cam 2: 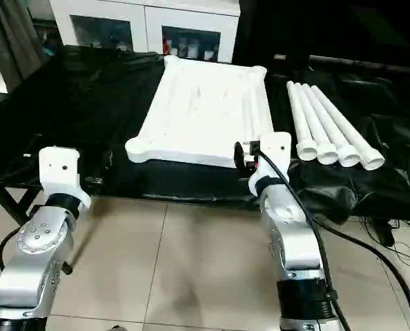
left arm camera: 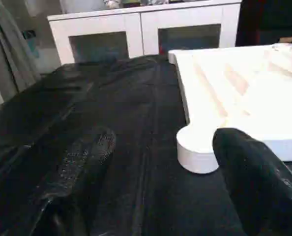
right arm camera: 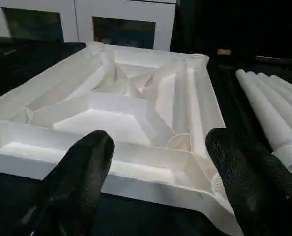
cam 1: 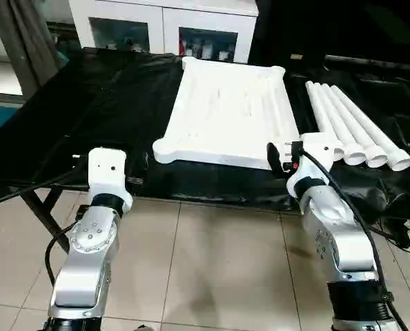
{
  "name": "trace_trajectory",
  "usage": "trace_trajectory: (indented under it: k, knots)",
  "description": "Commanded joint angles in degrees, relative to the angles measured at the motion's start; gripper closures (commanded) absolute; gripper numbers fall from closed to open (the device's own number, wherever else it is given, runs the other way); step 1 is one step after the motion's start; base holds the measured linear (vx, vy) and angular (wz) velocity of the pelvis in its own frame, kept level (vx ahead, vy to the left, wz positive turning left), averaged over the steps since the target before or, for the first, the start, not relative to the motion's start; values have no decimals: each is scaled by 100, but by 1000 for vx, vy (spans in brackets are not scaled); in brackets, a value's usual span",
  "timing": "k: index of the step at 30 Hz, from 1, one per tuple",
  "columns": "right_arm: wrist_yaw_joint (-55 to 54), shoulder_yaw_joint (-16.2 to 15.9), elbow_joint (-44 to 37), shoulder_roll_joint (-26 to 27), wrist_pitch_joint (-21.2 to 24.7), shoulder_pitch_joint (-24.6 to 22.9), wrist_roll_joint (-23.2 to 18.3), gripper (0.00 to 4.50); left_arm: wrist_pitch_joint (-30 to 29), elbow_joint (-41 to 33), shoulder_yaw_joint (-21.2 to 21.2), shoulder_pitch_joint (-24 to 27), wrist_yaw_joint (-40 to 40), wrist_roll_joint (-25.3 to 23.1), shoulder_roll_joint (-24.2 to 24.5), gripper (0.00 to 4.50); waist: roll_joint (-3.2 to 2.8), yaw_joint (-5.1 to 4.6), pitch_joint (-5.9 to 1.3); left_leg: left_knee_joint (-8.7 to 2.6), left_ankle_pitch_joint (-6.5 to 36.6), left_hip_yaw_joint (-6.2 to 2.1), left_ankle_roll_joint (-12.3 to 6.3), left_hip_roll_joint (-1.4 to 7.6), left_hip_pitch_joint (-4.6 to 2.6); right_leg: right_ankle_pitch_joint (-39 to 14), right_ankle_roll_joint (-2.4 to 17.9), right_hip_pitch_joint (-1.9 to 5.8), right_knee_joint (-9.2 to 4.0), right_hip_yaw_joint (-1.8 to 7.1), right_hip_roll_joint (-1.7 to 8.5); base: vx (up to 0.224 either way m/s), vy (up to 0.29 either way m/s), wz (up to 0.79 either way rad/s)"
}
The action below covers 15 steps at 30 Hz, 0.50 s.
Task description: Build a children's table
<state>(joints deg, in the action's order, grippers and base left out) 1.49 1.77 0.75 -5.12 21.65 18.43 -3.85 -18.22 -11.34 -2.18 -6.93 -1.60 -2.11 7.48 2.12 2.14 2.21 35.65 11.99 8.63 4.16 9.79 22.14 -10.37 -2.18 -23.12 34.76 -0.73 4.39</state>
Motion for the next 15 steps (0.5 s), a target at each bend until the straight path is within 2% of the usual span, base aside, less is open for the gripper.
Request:
trace_trajectory:
  k: [1,15]
  knots:
    - [-14,63,2,-13,-5,65,0,98,41,31,38,-2,-2,-2,0,80,-32,15,-280,-550,1182,-24,96,200,-74,-842,764,198,-347,122,199,0,0,0]
    - [-14,63,2,-13,-5,65,0,98,41,31,38,-2,-2,-2,0,80,-32,16,-283,-545,1114,-24,84,199,-72,-748,783,205,-338,121,199,0,0,0]
